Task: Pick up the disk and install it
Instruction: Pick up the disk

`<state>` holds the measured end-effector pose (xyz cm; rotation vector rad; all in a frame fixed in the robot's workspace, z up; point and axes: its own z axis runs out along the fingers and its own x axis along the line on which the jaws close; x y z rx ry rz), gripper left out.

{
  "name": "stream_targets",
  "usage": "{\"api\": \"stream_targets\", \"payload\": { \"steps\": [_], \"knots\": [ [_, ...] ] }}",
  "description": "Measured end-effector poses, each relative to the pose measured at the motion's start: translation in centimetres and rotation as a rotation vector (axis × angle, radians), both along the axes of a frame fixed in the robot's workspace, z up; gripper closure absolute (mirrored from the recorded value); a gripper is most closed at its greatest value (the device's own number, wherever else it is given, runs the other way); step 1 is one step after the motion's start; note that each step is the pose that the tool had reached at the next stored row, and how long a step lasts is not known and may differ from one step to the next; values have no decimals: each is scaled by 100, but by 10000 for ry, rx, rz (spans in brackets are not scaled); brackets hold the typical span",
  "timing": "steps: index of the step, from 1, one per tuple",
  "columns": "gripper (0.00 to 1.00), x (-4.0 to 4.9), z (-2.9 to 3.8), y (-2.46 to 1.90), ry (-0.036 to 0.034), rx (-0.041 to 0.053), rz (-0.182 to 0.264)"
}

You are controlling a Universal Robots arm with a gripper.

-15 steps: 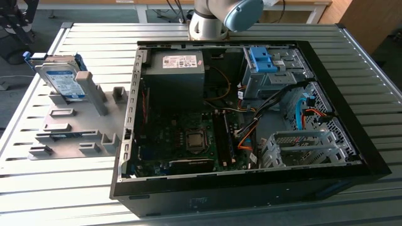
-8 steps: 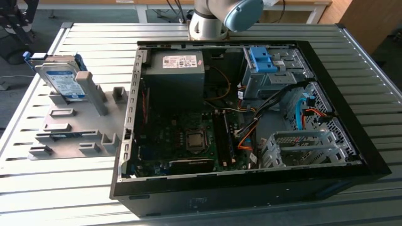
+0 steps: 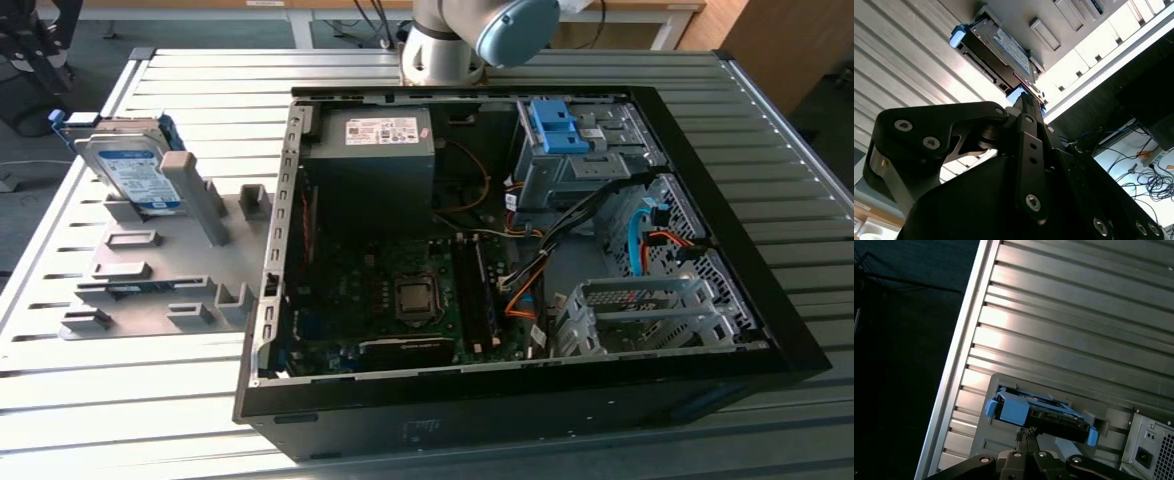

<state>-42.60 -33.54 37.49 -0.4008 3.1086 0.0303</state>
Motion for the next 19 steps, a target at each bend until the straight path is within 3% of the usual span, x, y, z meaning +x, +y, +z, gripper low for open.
{"api": "stream_targets", "payload": {
  "steps": [8,19],
  "knots": [
    [89,0,0,0,0,0,402],
    [89,0,0,0,0,0,495]
  ]
}}
